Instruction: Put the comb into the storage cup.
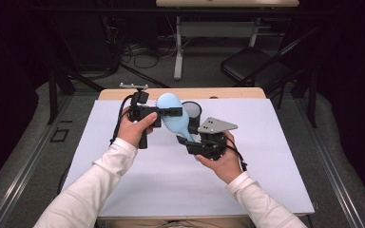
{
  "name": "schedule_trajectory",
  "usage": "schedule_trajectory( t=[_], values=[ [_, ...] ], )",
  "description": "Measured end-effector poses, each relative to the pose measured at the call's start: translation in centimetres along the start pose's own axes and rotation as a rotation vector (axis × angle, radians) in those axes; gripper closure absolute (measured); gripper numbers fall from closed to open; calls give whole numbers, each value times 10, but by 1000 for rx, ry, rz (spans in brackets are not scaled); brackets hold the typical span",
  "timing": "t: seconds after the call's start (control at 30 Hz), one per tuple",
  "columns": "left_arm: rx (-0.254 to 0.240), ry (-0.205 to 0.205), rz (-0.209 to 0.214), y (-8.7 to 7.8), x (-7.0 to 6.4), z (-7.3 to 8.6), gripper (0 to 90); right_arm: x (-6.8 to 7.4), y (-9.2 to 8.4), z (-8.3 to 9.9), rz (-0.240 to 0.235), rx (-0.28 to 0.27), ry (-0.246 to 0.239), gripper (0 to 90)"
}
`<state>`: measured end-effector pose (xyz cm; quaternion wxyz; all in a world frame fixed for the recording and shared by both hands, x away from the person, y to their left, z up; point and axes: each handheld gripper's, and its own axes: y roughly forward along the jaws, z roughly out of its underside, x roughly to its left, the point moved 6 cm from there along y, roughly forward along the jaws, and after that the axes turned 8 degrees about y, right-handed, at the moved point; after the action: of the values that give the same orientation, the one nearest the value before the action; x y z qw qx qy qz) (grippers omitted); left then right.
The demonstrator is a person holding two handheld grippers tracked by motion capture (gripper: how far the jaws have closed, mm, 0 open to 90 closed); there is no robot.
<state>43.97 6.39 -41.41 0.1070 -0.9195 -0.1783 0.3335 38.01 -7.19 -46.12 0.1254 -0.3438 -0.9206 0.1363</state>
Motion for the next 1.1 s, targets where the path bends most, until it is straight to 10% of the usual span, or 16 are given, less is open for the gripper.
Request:
schedule_trajectory(
  t=[1.1],
  values=[
    [-10,-3,-19,-4,4,-2,486,-2,-3,4,25,3,6,279]
  ],
)
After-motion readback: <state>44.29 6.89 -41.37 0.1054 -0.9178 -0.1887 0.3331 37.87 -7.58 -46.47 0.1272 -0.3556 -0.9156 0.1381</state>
